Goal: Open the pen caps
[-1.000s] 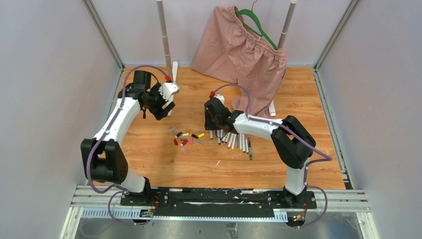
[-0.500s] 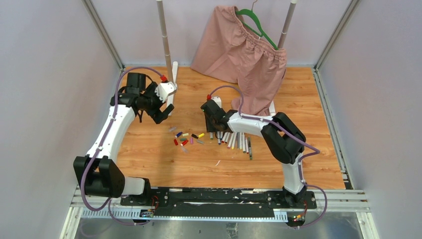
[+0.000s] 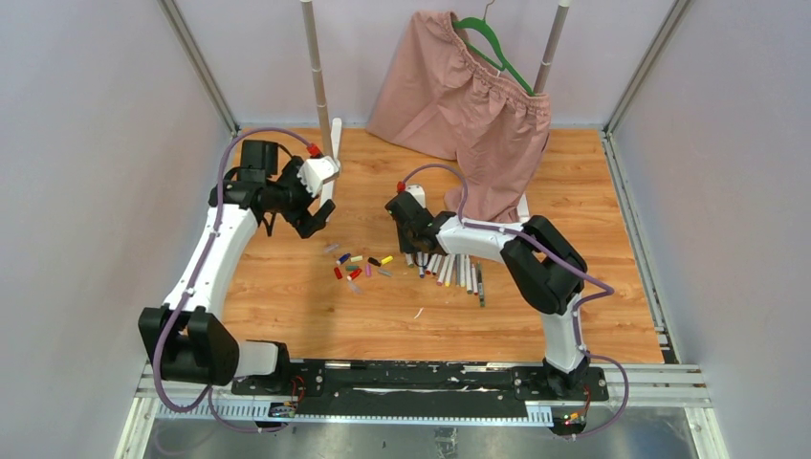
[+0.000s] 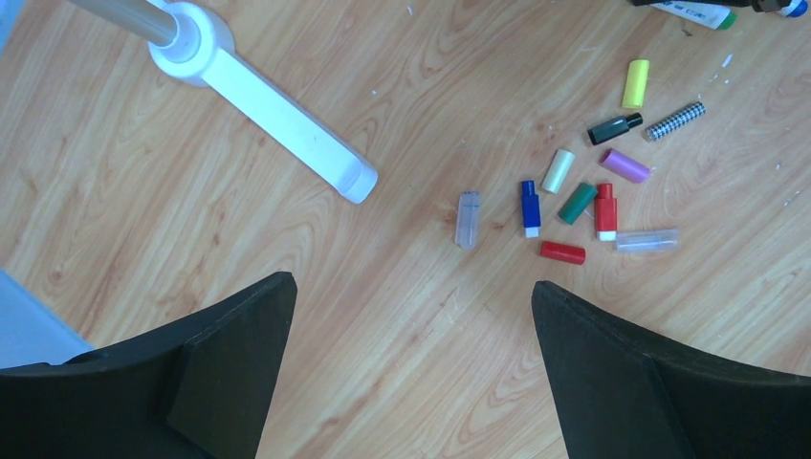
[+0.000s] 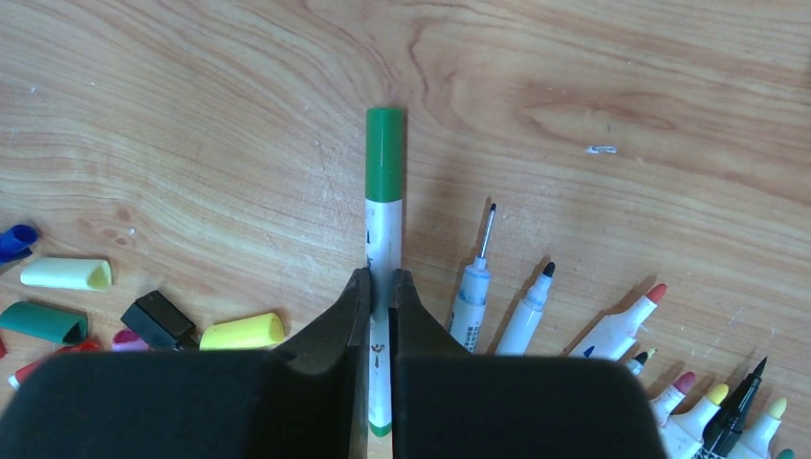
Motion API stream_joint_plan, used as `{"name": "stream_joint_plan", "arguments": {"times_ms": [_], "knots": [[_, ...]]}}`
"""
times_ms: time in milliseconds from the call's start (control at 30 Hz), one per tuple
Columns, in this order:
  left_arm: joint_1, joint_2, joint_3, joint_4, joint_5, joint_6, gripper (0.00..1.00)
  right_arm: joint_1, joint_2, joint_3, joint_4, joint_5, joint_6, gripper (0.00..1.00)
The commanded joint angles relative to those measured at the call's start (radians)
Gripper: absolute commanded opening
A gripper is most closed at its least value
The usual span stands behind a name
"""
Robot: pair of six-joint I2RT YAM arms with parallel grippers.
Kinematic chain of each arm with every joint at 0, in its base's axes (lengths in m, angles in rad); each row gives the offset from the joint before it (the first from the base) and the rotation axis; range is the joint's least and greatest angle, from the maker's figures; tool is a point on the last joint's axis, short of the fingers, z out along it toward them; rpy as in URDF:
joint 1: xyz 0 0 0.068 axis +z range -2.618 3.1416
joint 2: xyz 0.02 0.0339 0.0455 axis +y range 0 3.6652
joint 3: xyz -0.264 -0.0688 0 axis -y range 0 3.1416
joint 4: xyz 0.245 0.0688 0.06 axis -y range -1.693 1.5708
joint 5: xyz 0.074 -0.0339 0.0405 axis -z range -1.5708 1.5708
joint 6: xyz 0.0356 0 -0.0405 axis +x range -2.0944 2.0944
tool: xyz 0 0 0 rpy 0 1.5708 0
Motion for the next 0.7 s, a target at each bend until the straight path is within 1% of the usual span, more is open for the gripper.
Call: {"name": "stream_joint_plan", "arguments": {"times_ms": [0,133,300,367,467,533,667], "knots": [[0.002,-0.054,-0.011,-0.011,0.04,0.011,1.0,0.001,-0.016,-0.028,-0.047,0.016,-0.043,0.0],[0.002,-0.062,-0.018,-0.03,0.053,0.028,1.0,-0.03,-0.051,-0.006,-0.047,-0.058,-0.07,0.0],[0.002,-0.09,-0.052,-0.06,0.092,0.109,1.0,-0.066,-0.131,0.017,-0.059,-0.202,-0.109,0.0],[0.002,-0.122,-0.082,-0.063,0.106,0.166,1.0,-0.076,-0.164,0.022,-0.079,-0.298,-0.115,0.0],[-0.013,-0.181,-0.143,-0.073,0.097,0.281,1.0,-0.084,-0.205,0.024,-0.123,-0.395,-0.121,0.0],[-0.043,-0.215,-0.178,-0.078,0.055,0.349,1.0,-0.087,-0.23,0.024,-0.152,-0.474,-0.126,0.0],[-0.133,-0.306,-0.276,-0.098,-0.023,0.563,1.0,-0.087,-0.272,0.021,-0.195,-0.666,-0.124,0.0]]}}
